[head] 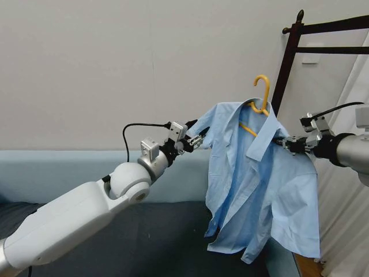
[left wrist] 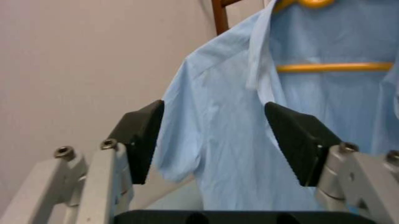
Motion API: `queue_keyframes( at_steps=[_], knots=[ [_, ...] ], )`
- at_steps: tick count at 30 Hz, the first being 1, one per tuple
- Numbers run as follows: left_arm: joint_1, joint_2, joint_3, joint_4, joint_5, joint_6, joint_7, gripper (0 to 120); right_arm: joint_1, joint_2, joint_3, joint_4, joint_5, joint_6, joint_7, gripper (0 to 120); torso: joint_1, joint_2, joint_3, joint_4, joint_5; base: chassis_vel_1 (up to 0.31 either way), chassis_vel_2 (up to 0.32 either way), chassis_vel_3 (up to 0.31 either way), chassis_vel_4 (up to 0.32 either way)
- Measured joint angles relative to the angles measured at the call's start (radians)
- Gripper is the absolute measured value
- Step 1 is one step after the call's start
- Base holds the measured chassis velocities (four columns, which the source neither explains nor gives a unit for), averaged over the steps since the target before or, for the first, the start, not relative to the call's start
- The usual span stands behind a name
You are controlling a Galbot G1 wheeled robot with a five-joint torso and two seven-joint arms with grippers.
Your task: Pick up the clothes from the sofa and hang them on the clothes hanger.
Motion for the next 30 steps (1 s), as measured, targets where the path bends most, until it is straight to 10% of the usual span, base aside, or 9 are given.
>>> queue_keyframes(
  at_steps=[7,19,30],
  knots=[
    [0.334,0.086,-0.244,-0.132,0.049,0.011,-0.054,97,-0.040,0.100,-0.025,-0.071,-0.133,0.001,0.103,4,0.000,0.000,0.000,0.0007,-0.0002,0.000,0.000,0.000,0.000],
    [0.705,0.073,-0.454,-0.273,0.101,0.040,-0.143,100,-0.028,0.352,-0.104,-0.326,-0.569,0.000,0.168,4,0.000,0.000,0.000,0.0003,0.0004,0.000,0.000,0.000,0.000],
    [0.977,0.022,-0.658,-0.337,0.171,0.033,-0.146,100,0.359,0.527,-0.436,-0.743,-0.768,-0.003,0.229,4,0.000,0.000,0.000,0.0003,0.0000,0.000,0.000,0.000,0.000]
  ],
)
